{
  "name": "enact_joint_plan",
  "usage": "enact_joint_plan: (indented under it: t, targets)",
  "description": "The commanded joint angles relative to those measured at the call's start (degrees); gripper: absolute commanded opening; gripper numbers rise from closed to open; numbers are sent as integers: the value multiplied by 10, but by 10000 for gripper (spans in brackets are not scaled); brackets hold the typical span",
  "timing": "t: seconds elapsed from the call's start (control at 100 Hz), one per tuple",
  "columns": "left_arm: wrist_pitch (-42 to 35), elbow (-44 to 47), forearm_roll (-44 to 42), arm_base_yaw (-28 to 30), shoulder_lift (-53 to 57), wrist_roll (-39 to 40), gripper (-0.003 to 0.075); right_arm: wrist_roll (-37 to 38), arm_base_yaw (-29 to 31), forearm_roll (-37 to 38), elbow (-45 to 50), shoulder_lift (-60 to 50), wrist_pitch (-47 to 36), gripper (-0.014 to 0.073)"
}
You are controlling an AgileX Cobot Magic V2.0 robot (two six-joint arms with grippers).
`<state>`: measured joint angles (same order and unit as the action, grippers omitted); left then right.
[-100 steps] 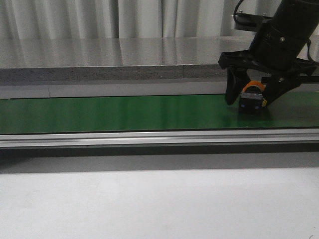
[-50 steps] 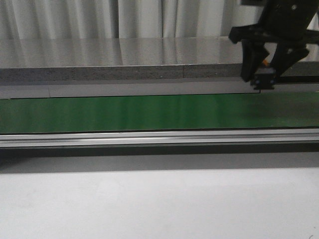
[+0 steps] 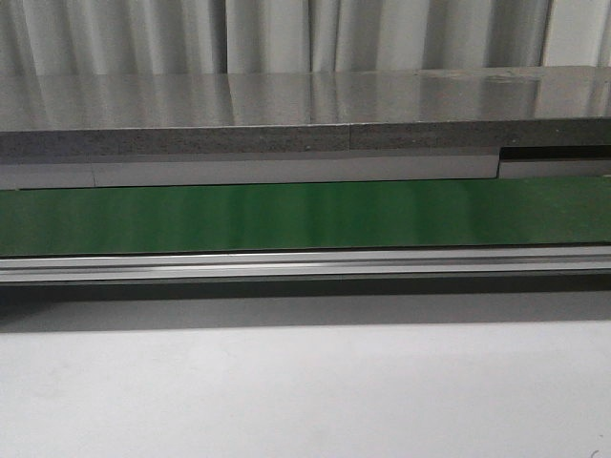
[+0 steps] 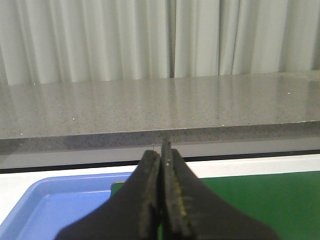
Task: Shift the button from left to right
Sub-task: 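Carry the button over the green tray and lower it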
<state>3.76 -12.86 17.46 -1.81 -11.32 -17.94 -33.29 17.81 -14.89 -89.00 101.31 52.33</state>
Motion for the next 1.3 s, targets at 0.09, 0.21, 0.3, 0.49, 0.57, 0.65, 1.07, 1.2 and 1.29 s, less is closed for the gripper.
enact_joint_plan:
  t: [0.09,0.21,0.3,0.49,0.57,0.65,1.07,1.2,1.29]
  targets:
    - [-44,-15,7,-3,-5,3,-20,-73,79,-43,-11,-18,-14,101]
    - [-44,-15,7,-3,-5,3,-20,-82,116,-44,16,-8,-29,101]
    - [-44,-15,7,-3,-5,3,-20,-103,133,-44,43,4,-38,101]
    - [-44,-15,7,-3,-5,3,-20,-125,150,-42,81,43,-45,101]
    - [-44,-15,7,-3,-5,3,-20,-125,151,-42,81,55,-47,101]
    - [-44,-15,7,-3,-5,3,-20,-125,151,-42,81,62,-52,101]
    - [-44,-15,7,-3,-5,3,-20,-125,151,-43,81,75,-87,102]
    - [-44,-15,7,-3,-5,3,-20,-125,151,-43,81,80,-88,102]
    - [-44,-15,7,-3,-5,3,-20,-125,150,-43,81,85,-84,102]
